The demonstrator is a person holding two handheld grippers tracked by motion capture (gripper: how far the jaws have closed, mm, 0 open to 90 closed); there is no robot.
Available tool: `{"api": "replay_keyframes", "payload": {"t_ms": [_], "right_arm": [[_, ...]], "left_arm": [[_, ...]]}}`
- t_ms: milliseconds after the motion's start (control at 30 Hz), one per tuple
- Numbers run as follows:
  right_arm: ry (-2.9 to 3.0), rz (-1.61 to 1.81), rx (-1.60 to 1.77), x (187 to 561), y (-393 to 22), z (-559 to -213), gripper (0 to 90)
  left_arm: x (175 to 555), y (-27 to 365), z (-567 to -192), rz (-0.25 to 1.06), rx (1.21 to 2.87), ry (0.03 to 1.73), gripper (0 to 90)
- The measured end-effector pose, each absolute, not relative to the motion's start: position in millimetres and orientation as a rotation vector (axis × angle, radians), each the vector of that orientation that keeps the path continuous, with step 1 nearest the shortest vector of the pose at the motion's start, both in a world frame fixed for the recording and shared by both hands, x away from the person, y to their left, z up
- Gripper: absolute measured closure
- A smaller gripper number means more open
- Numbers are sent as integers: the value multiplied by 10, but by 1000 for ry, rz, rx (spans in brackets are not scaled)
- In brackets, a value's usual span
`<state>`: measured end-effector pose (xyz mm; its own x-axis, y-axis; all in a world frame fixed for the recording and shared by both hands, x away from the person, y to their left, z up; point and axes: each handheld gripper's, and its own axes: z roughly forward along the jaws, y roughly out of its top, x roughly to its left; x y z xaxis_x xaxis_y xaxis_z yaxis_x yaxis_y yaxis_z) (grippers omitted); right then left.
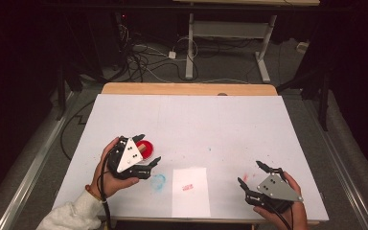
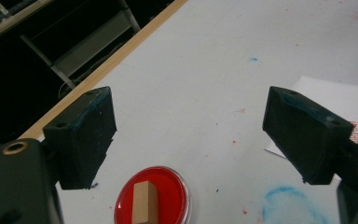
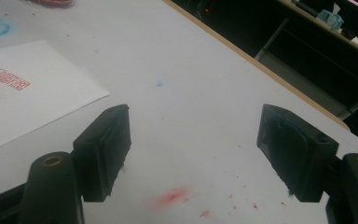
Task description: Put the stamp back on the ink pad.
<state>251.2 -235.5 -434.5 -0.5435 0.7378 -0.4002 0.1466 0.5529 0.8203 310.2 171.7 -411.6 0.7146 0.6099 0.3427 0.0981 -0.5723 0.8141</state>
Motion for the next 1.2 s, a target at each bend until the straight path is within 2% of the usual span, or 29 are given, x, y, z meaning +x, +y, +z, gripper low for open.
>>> {"api": "replay_keyframes", "payload": {"t_ms": [667, 1200], "right_arm": [[2029, 971, 693, 2513, -2316, -4362, 259], [2037, 970, 703, 2530, -2308, -4392, 256]], "left_arm": [[2925, 1956, -4346, 843, 2115, 539, 166], [2875, 2257, -4553, 823, 2159, 612, 166]]}}
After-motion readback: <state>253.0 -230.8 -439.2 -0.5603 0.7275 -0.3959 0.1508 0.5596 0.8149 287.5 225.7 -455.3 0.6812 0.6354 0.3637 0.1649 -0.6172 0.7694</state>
